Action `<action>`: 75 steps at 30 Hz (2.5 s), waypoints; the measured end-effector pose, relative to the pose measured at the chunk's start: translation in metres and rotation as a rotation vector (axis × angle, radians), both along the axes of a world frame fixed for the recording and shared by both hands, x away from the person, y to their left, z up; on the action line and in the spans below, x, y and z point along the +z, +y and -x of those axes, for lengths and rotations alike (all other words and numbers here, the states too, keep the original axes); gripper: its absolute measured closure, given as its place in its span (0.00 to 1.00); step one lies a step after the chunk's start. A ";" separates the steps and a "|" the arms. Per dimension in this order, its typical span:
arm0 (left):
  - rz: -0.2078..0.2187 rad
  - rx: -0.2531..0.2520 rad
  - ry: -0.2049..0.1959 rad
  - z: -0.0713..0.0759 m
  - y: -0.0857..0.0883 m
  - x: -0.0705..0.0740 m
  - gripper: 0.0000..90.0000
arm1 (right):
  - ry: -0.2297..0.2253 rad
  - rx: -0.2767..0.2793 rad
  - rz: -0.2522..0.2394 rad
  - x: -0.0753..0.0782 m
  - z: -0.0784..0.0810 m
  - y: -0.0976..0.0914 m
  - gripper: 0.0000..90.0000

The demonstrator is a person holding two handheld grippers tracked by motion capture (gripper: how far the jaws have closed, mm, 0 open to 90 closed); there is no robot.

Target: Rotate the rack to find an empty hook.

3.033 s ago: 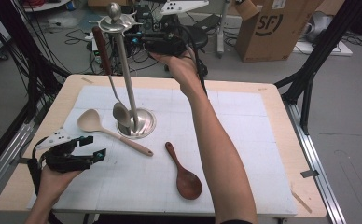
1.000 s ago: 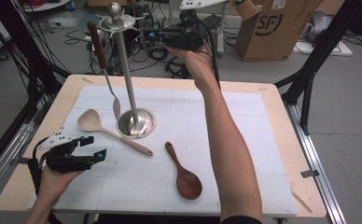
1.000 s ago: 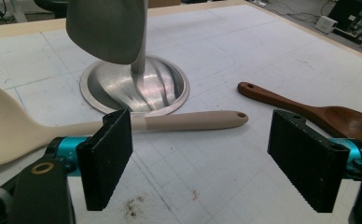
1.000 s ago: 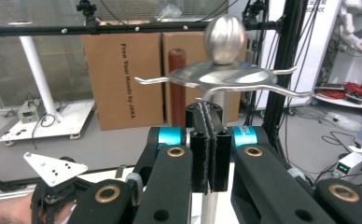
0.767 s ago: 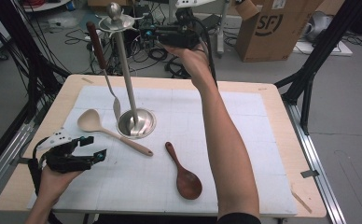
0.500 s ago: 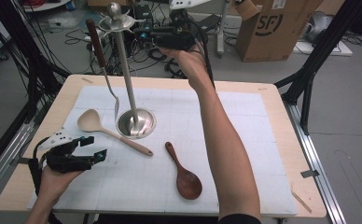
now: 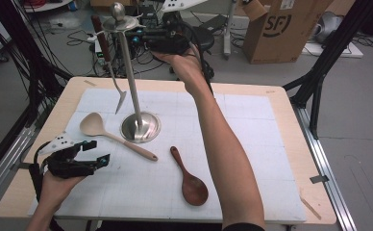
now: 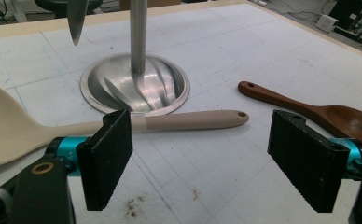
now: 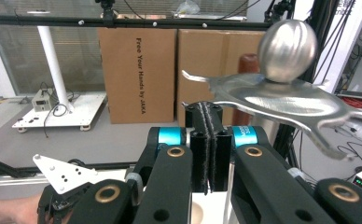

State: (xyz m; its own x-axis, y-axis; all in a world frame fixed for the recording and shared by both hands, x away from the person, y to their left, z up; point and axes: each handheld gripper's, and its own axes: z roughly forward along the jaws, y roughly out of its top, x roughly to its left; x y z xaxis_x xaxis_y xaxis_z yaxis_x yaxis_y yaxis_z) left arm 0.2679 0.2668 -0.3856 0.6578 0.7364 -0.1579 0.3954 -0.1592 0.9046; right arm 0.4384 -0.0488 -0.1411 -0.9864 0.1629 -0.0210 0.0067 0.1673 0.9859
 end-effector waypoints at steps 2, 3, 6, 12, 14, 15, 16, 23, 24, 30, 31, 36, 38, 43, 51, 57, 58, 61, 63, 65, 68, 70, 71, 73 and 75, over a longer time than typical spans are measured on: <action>0.000 -0.001 0.001 0.000 0.000 0.000 0.25 | 0.000 -0.002 0.000 0.000 0.001 0.003 0.99; 0.000 0.000 0.000 0.000 0.000 0.000 0.25 | 0.001 -0.003 -0.001 0.000 0.001 0.004 0.99; 0.001 0.002 0.000 0.000 0.000 0.000 0.25 | -0.001 -0.004 -0.001 0.000 0.002 0.009 0.99; 0.000 -0.003 0.000 0.000 0.000 0.000 0.25 | -0.001 -0.013 0.000 0.001 0.005 0.018 0.99; -0.001 -0.001 0.001 0.000 0.000 0.000 0.25 | -0.003 -0.016 0.004 0.002 0.005 0.021 0.99; -0.002 -0.001 -0.001 0.000 0.000 0.000 0.25 | -0.003 -0.018 0.005 0.002 0.006 0.023 0.99; -0.001 -0.001 -0.001 0.000 0.000 0.000 0.25 | -0.007 -0.020 0.008 0.002 0.006 0.024 0.99; -0.002 -0.005 0.001 0.000 0.000 0.000 0.25 | -0.008 -0.027 0.004 0.004 0.008 0.031 0.99; -0.001 -0.003 0.001 0.000 0.000 0.000 0.25 | -0.009 -0.024 0.005 0.004 0.007 0.031 0.99; -0.002 -0.005 -0.001 0.000 0.000 0.000 0.25 | -0.003 -0.017 0.011 0.005 0.008 0.026 0.99; -0.001 -0.004 -0.001 0.000 0.000 0.000 0.25 | -0.008 -0.015 0.014 0.005 0.008 0.026 0.99; -0.001 -0.004 -0.002 0.000 0.001 0.001 0.25 | -0.006 -0.006 0.019 0.005 0.008 0.017 0.99; -0.002 -0.005 -0.002 0.000 0.000 0.000 0.25 | -0.003 -0.011 0.009 0.004 0.007 0.011 0.99; -0.002 -0.004 -0.001 0.000 0.000 0.000 0.25 | -0.003 -0.005 0.001 0.001 0.005 -0.003 0.99; -0.006 -0.006 -0.001 0.001 0.000 0.000 0.25 | 0.001 -0.014 -0.008 -0.003 0.004 -0.017 0.99; -0.006 -0.006 0.000 0.000 0.000 0.000 0.25 | 0.004 -0.040 -0.018 -0.002 0.001 -0.029 0.99; -0.006 -0.007 0.000 0.000 0.000 0.000 0.25 | 0.006 -0.046 -0.020 -0.002 0.000 -0.031 0.99; -0.005 -0.004 -0.001 0.000 0.000 0.000 0.25 | 0.009 -0.067 -0.023 -0.002 -0.002 -0.036 0.99; -0.005 -0.005 -0.001 0.000 -0.001 0.000 0.25 | 0.008 -0.075 -0.027 -0.002 -0.005 -0.038 0.99; -0.005 -0.007 0.000 0.000 -0.001 0.000 0.25 | 0.016 -0.086 -0.028 -0.002 -0.006 -0.038 0.99; -0.006 -0.006 0.001 0.000 -0.001 0.000 0.25 | 0.017 -0.086 -0.029 -0.002 -0.008 -0.036 0.99; -0.009 -0.008 0.000 0.000 -0.001 0.000 0.25 | 0.015 -0.075 -0.027 -0.002 -0.008 -0.034 0.99; -0.011 -0.008 0.001 0.000 -0.001 -0.001 0.25 | 0.007 -0.067 -0.021 -0.002 -0.008 -0.032 0.99; -0.012 -0.009 0.000 0.000 -0.001 -0.001 0.25 | 0.006 -0.068 -0.020 -0.001 -0.007 -0.030 0.99; -0.011 -0.008 -0.001 -0.001 -0.002 -0.001 0.25 | 0.007 -0.065 -0.018 -0.001 -0.006 -0.029 0.99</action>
